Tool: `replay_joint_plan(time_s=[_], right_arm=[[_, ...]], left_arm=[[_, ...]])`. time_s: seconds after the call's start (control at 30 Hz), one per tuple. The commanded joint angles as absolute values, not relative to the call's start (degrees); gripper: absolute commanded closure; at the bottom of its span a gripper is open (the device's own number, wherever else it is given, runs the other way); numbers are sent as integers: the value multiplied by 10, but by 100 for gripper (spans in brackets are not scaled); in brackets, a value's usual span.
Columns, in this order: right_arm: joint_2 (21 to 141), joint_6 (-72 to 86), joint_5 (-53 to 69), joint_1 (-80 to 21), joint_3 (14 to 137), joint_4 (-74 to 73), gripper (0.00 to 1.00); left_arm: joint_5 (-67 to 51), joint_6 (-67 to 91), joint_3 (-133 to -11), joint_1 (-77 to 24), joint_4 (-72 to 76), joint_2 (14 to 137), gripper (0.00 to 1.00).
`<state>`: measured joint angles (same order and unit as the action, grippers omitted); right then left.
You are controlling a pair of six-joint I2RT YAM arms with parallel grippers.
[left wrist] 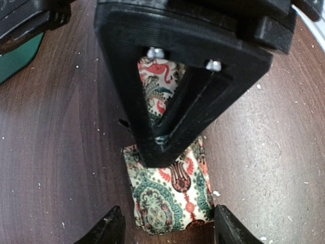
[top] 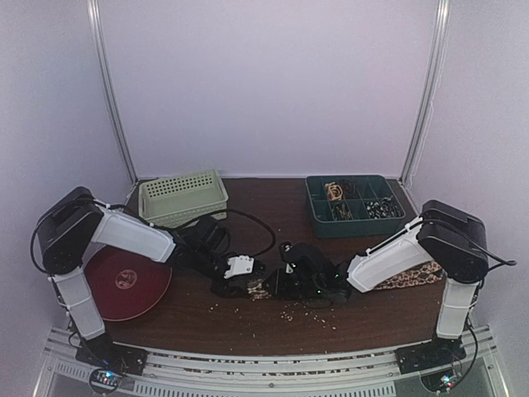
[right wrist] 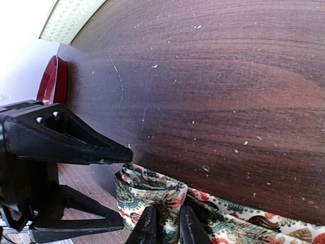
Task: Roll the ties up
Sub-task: Roll the tie at the center of the board.
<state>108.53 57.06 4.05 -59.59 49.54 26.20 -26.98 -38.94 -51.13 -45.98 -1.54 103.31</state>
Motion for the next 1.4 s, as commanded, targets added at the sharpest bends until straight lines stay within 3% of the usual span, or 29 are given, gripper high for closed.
replay_joint_plan(time_s=[0.0,0.33,0.53,0.83,1.07,1.2,1.37], right_arm=[[1071,576,47,-592,487,273,83],[1071,577,47,-592,483,277,83],[1074,577,50,-589,478,284,83],[1074,574,55,-588,474,282,83],[1074,568,56,-587,475,274,83],[1070,567,52,-587,470,274,81],[1063,563,79,-585,482,266,77]], left_arm=[[-279,-383,-521,-461,-2,1047,39],[-301,-398,-525,-461,-9,1046,51],[-309,-416,-534,-461,-36,1057,71],[-251,-382,-506,-459,3,1004,52],[-226,-265,-478,-457,7,904,51],[-181,-108,-469,-457,10,866,66],[-111,38,-457,-457,-3,862,100]])
